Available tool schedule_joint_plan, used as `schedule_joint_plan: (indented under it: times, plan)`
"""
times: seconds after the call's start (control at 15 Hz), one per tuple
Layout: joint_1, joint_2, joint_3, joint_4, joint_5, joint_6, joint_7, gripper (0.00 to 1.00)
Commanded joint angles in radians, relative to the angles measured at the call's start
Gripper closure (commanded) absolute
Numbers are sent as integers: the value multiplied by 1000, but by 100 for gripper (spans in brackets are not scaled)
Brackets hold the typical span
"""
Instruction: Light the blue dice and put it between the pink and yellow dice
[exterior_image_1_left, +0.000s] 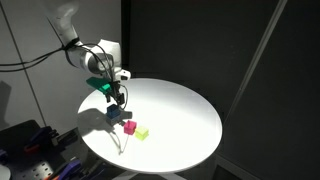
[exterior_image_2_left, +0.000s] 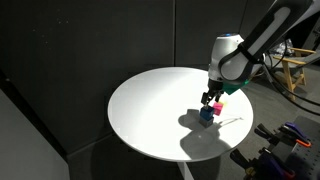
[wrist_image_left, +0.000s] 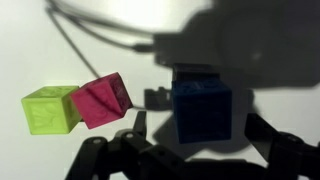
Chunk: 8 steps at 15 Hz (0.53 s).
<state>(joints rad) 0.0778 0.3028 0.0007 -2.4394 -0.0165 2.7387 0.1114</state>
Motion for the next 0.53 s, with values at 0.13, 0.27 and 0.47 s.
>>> schedule_joint_plan:
  times: [0.13, 0.27, 0.47]
  plan:
    - [0, 12, -5, -4, -23, 21, -17, 0]
    - [1, 18, -6, 0, -25, 16, -15, 0]
    - [4, 29, -10, 4, -36, 15, -12, 0]
